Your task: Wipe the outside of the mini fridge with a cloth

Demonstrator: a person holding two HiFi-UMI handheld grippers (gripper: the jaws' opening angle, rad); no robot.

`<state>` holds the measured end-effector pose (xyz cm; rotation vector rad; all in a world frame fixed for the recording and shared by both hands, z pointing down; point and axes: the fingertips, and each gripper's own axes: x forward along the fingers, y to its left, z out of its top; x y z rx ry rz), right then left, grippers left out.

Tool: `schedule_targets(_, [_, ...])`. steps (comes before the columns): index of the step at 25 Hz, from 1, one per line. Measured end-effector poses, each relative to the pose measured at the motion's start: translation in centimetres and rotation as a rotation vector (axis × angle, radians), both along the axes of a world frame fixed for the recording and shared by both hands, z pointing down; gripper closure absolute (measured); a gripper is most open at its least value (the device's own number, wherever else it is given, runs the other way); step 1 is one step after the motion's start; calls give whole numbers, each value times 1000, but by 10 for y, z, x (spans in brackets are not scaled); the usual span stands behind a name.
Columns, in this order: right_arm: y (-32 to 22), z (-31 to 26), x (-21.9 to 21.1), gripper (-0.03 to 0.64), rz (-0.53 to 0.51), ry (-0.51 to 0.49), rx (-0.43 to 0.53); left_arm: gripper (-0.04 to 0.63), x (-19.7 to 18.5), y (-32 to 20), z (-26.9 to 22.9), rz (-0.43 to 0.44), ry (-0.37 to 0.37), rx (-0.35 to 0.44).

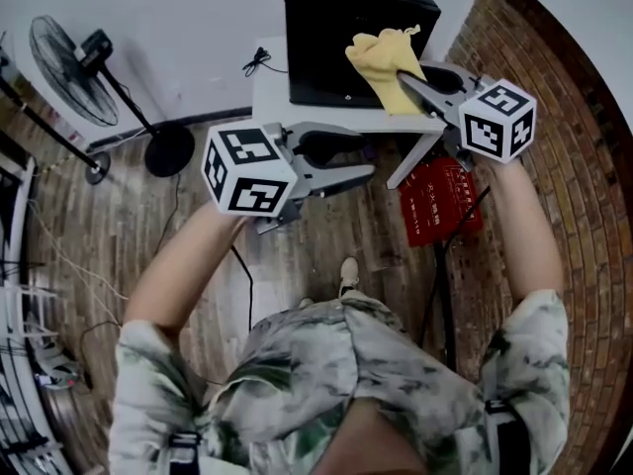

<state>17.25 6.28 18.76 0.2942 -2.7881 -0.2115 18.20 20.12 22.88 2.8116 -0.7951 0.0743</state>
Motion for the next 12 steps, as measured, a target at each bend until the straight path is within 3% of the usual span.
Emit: schedule_targets(12, [-98, -28, -50, 531, -35, 16, 70, 432, -21, -83, -3, -26, -25, -7])
